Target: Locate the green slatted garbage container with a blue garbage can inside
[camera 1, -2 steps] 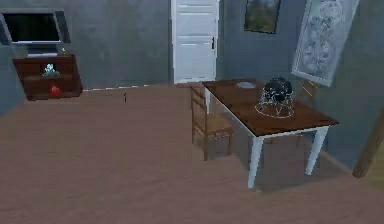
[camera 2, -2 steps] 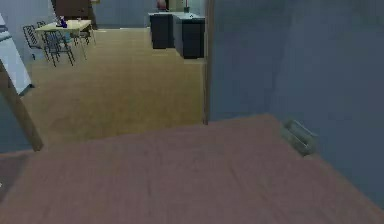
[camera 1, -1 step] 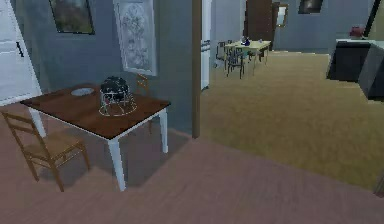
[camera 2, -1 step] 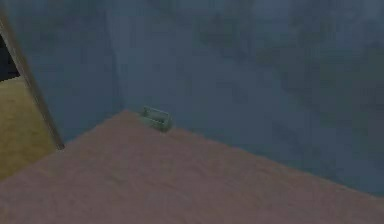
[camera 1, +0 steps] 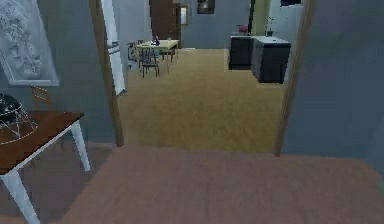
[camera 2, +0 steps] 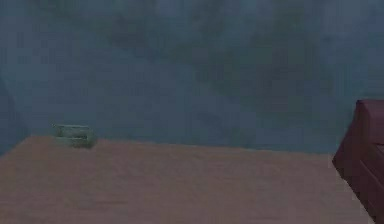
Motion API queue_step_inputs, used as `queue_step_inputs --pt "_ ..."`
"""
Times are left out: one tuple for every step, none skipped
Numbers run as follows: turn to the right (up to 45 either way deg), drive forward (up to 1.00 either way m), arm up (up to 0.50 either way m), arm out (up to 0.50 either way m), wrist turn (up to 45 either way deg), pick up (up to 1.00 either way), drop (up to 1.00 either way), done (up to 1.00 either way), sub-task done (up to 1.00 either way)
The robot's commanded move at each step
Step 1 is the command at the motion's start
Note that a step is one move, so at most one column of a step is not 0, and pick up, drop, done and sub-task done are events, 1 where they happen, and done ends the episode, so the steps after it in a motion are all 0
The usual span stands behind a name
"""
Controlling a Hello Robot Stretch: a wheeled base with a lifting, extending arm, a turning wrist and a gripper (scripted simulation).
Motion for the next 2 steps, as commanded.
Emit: queue_step_inputs --pt "0.0 1.00 0.00 0.00 0.0 0.00 0.00 0.00 0.00" --pt "0.0 1.00 0.00 0.00 0.0 0.00 0.00 0.00 0.00"
